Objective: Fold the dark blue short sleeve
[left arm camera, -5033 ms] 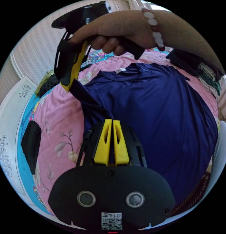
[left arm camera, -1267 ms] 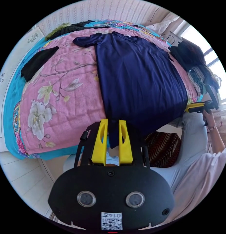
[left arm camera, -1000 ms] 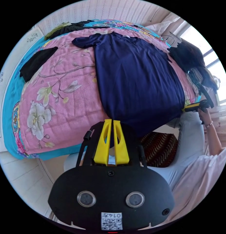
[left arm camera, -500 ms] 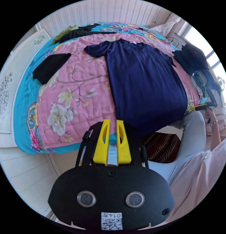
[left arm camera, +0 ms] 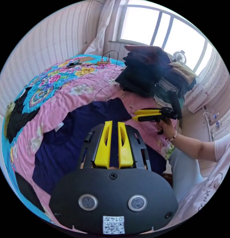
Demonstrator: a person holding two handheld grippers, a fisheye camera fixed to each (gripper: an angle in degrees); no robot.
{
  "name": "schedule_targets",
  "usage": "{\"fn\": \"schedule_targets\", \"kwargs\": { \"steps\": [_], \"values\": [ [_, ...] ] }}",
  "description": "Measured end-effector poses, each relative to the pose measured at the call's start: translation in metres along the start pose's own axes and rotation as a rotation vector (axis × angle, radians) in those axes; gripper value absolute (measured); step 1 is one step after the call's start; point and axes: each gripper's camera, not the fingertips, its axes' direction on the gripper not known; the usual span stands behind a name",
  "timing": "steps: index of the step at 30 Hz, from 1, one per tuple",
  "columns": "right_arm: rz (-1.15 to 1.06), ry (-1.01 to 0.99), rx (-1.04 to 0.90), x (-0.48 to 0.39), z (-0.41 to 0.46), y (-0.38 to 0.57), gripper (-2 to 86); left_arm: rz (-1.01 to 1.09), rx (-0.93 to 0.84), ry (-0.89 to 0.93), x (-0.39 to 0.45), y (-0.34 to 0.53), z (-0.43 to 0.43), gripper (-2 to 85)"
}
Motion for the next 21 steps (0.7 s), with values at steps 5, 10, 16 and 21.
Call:
{"fn": "schedule_targets", "kwargs": {
  "steps": [5, 10, 16, 21],
  "values": [
    [0.041, -0.033, -0.06, 0.019, 0.019, -0.001, 2.9, 0.035, -0.073, 0.025, 0.012, -0.095, 0.085, 5.2],
    [0.053, -0.08, -0.088, 0.027, 0.02, -0.002, 1.3, -0.026, -0.152, 0.012, 0.014, -0.146, 0.155, 5.5],
    [0.063, -0.101, -0.09, 0.028, 0.021, 0.001, 0.9, -0.082, -0.286, -0.009, 0.0, -0.162, 0.212, 1.9],
    [0.045, -0.075, -0.081, 0.019, 0.021, 0.003, 0.8, -0.156, -0.146, 0.075, -0.026, -0.155, 0.179, -0.7]
  ]
}}
